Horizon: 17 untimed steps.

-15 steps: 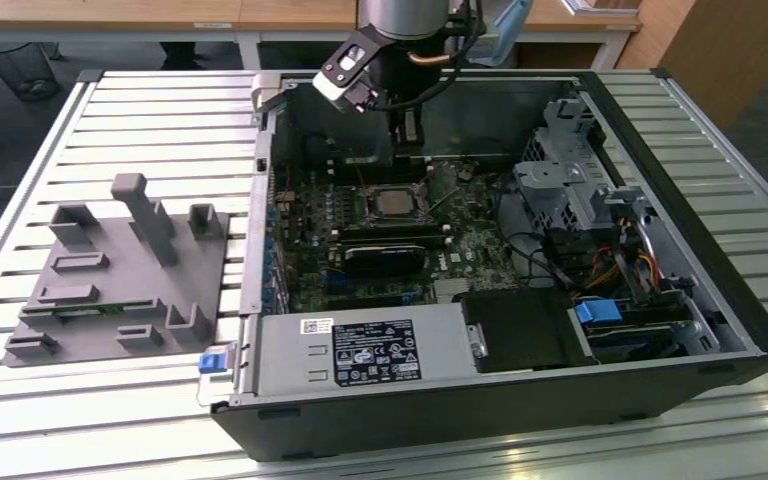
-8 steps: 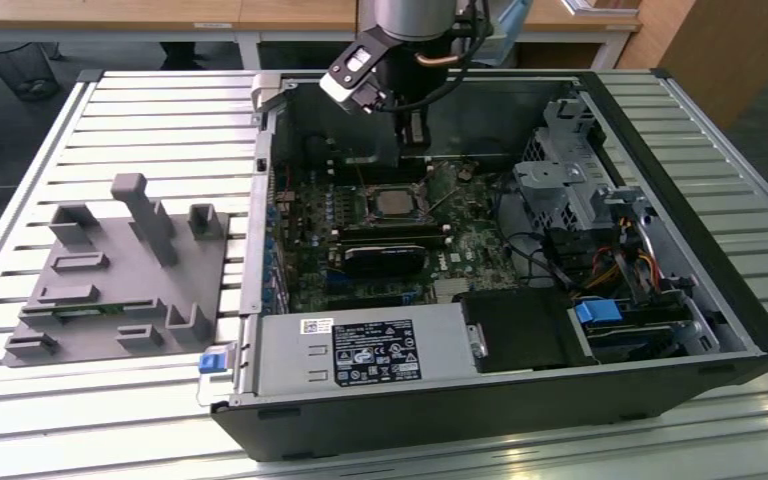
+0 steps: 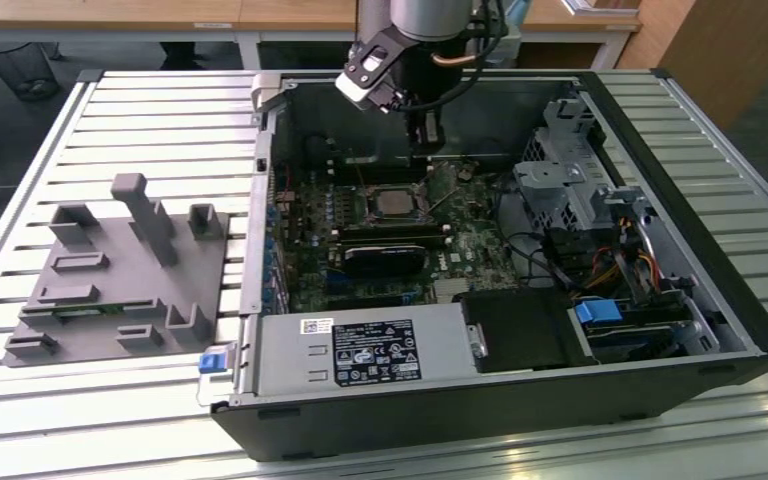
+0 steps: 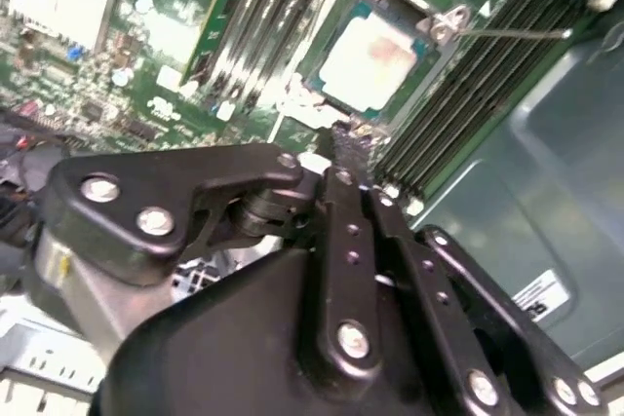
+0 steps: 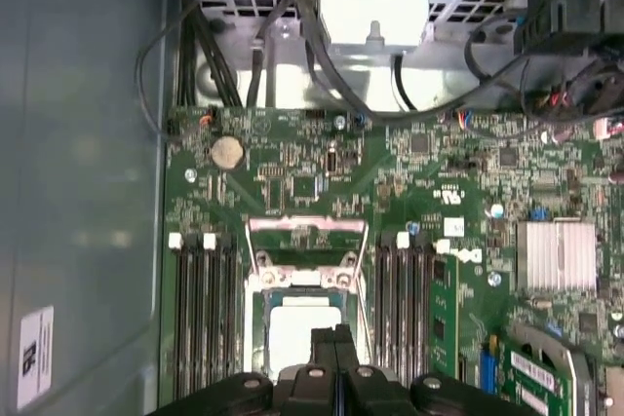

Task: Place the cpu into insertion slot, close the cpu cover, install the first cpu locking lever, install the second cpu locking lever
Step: 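Close the cpu cover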

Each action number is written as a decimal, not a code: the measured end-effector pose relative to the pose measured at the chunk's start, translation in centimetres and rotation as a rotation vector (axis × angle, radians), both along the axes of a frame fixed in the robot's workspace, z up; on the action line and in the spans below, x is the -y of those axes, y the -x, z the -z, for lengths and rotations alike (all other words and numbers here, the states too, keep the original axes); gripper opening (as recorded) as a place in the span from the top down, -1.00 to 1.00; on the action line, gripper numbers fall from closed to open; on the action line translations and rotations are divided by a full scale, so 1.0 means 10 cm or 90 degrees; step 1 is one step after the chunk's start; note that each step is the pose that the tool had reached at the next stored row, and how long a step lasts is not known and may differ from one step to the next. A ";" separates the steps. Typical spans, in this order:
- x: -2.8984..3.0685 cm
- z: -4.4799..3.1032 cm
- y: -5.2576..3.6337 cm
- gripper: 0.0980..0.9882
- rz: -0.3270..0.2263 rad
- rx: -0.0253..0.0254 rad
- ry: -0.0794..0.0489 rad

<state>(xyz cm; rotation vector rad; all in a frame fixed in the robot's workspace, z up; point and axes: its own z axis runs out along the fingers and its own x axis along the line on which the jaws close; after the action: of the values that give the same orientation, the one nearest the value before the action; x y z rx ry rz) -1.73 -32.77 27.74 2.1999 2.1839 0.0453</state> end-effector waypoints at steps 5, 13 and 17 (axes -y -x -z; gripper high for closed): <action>0.000 0.000 -0.119 0.98 0.000 0.0000 0.000; 0.000 0.027 -0.250 0.98 -0.025 -0.0002 -0.002; -0.007 0.054 -0.319 0.98 -0.028 -0.0002 -0.002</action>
<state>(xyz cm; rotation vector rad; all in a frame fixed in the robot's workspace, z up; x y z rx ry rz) 1.46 -32.70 27.20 2.1529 2.2347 0.0498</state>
